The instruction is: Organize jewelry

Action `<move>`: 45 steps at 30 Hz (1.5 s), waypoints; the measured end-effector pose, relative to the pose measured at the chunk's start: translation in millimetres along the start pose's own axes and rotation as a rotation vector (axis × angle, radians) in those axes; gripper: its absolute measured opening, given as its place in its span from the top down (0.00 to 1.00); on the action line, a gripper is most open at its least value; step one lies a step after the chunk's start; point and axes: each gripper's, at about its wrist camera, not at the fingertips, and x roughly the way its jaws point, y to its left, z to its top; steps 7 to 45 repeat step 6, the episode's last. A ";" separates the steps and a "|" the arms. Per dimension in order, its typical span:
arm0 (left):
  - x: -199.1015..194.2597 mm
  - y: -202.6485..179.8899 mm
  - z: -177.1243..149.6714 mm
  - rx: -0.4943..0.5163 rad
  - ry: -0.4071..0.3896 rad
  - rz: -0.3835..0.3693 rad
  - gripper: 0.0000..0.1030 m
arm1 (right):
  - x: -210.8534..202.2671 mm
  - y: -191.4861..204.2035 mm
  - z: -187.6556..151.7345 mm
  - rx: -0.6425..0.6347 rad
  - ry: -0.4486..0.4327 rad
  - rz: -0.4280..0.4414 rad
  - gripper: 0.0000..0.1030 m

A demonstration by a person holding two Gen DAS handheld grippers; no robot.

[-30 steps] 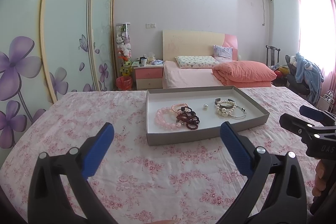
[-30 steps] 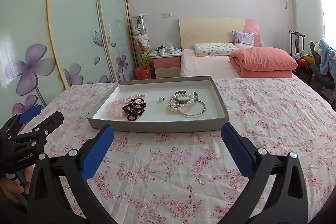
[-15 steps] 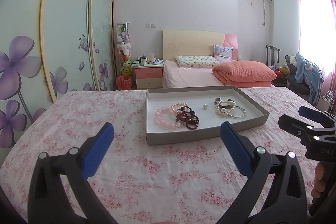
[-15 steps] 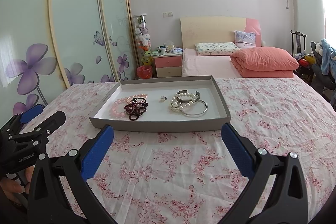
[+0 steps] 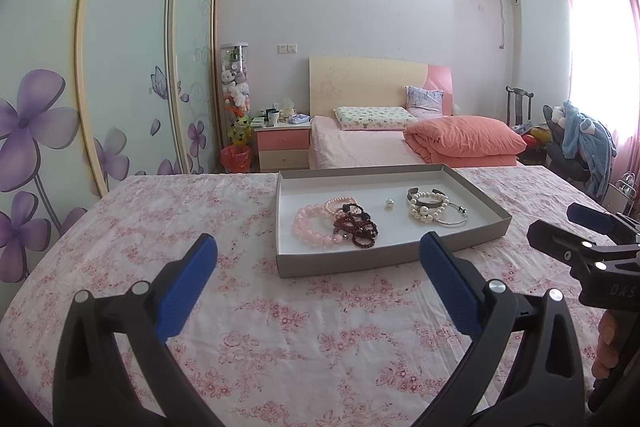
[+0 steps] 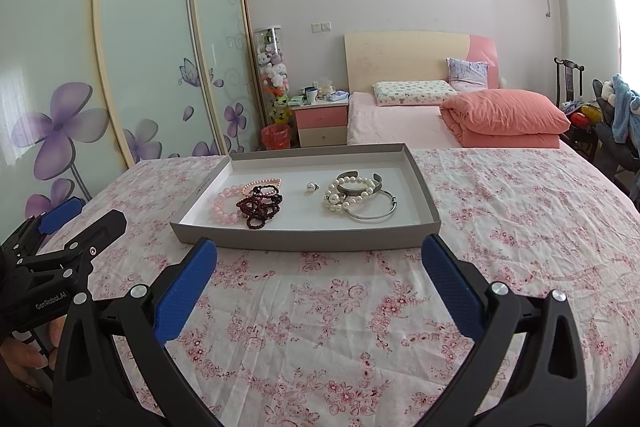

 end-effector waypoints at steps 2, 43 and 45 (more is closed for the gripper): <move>-0.5 -0.9 -0.2 -0.003 0.002 0.003 0.04 | -0.1 0.2 -0.1 0.000 0.000 0.000 0.02; -0.3 -2.4 0.4 -0.009 0.008 0.000 0.04 | 0.1 0.5 -0.5 0.001 0.000 0.000 0.02; -0.3 -2.4 0.4 -0.009 0.008 0.000 0.04 | 0.1 0.5 -0.5 0.001 0.000 0.000 0.02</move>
